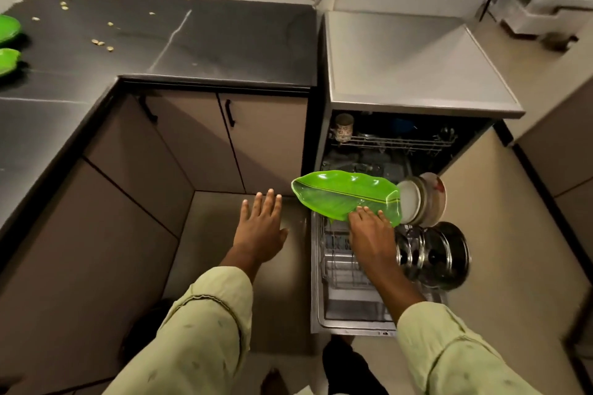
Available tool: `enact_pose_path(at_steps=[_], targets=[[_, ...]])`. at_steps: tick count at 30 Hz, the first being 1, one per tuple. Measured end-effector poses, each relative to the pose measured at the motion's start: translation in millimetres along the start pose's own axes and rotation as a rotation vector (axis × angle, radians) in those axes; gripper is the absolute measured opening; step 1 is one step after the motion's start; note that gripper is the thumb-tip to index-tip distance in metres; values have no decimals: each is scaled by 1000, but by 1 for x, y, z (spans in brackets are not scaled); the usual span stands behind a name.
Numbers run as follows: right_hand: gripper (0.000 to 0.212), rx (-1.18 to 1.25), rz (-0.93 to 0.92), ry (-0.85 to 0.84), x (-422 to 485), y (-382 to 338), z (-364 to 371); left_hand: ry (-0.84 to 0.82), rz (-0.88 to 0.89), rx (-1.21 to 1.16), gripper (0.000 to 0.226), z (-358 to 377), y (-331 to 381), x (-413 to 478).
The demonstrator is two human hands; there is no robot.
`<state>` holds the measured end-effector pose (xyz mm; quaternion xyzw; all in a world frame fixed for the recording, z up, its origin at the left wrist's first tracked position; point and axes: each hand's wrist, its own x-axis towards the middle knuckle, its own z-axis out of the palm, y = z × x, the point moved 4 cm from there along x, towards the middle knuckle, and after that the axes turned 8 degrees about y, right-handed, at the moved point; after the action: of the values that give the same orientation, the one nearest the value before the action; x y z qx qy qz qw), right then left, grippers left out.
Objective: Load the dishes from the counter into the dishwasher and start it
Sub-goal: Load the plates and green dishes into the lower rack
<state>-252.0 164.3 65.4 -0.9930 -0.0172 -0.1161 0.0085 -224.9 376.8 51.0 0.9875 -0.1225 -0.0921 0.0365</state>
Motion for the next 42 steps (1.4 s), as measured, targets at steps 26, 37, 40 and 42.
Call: enact_pose_path(at_steps=[26,37,40,42], targets=[[33,155,424,-361,88,136,330,-491,228,151,73,274,78,280],[9,521,812,-133,140,162,445,-432,308,203,78,355,66,361],[9,571,793,-146,153,161,460,-447,306,207,79,368,68,376],[14,600,795,-176,159,160,472,-462,300,206,79,377,69,382]])
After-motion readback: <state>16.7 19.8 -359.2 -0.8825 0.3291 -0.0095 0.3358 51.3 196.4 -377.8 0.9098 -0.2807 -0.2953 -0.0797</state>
